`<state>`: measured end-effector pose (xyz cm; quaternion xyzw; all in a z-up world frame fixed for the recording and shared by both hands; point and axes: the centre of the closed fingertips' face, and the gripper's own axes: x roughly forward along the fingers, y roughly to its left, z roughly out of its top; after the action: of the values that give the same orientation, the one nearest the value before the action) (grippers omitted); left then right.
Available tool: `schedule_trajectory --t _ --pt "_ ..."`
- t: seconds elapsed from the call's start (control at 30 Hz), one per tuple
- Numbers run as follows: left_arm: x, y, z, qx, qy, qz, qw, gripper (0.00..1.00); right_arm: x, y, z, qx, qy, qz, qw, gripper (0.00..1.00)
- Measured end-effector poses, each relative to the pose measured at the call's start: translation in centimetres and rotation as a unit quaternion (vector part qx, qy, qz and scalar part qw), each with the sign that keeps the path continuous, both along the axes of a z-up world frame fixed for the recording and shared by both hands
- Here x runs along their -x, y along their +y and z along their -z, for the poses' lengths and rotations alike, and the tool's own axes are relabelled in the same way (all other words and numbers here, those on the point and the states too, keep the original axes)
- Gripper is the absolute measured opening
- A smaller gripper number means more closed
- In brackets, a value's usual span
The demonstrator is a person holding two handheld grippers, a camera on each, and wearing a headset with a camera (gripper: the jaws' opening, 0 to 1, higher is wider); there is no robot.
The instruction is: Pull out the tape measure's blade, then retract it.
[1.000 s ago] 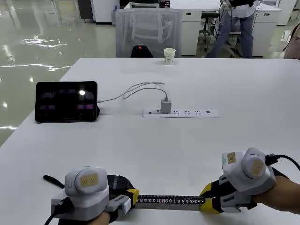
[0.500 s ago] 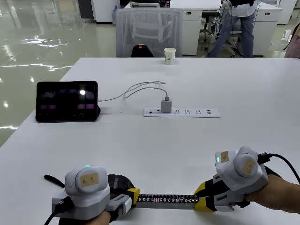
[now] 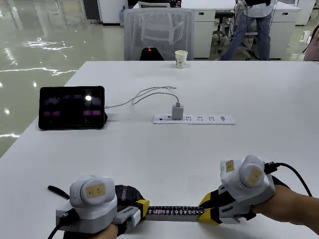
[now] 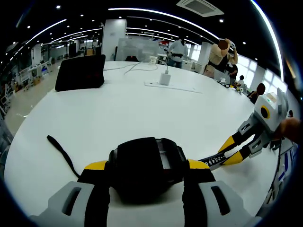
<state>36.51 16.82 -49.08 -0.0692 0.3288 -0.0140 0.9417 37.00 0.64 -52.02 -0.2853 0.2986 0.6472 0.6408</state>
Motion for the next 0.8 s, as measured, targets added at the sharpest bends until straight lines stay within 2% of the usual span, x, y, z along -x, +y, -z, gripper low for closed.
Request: schedule_trajectory --t 0.8 --pt "0.0 0.0 0.0 0.003 0.000 -0.001 1.0000 0.57 0.5 4.1 0.0 -0.014 -0.001 -0.008 0.9999 0.10"
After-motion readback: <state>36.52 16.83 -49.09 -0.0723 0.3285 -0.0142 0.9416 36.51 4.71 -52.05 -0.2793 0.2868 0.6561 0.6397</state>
